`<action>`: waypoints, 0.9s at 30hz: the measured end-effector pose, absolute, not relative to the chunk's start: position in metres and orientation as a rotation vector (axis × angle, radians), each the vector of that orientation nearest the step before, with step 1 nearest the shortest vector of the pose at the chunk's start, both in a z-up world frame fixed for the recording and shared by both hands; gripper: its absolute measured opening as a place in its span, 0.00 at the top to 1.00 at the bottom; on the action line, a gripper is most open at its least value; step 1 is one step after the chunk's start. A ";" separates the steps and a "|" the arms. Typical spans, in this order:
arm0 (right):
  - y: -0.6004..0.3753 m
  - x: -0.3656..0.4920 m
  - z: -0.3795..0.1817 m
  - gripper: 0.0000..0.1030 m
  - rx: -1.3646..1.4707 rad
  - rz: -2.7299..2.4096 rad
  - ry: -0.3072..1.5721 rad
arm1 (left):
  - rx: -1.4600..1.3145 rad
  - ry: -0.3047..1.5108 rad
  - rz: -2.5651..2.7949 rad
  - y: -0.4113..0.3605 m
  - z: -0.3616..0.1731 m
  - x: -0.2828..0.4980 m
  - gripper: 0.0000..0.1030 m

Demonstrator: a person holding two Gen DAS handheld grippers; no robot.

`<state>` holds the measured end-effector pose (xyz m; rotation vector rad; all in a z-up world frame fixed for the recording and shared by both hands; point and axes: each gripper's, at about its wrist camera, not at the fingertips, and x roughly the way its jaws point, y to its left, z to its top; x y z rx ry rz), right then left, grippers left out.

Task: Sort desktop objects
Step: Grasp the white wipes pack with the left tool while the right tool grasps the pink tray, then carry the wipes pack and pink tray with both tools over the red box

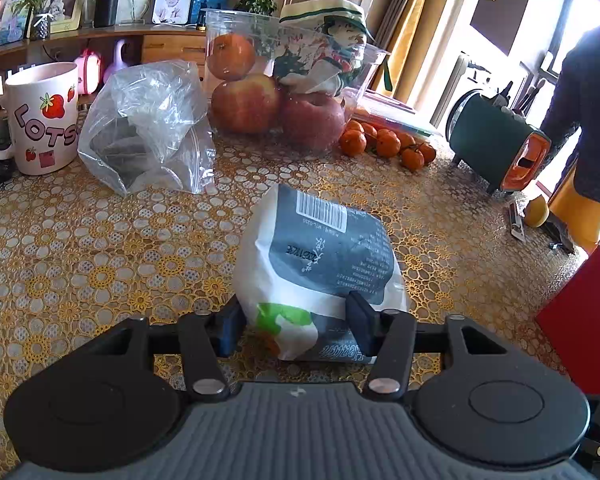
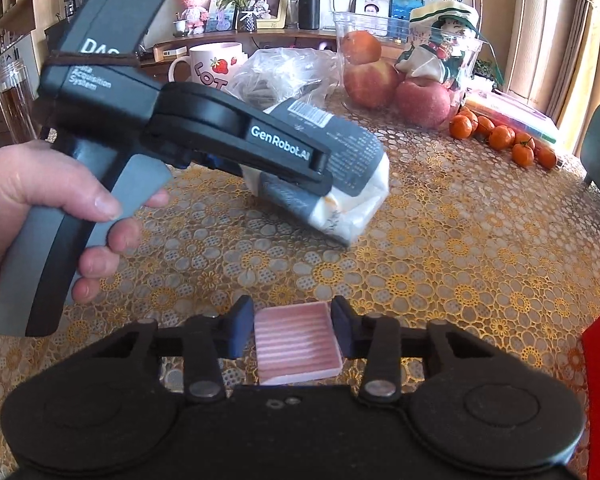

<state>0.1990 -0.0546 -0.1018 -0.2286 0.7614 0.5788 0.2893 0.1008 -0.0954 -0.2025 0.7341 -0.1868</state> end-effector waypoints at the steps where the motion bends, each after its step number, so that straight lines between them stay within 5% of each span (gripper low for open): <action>1: -0.056 0.199 -0.101 0.60 -0.222 0.573 0.763 | -0.202 0.727 -0.190 0.100 -0.093 0.288 0.61; 9: -0.076 0.189 -0.088 0.60 -0.196 0.545 0.744 | -0.229 0.673 -0.186 0.087 -0.070 0.270 0.81; 27: -0.154 0.147 -0.025 0.60 -0.141 0.467 0.675 | -0.294 0.644 -0.263 0.030 -0.020 0.188 0.83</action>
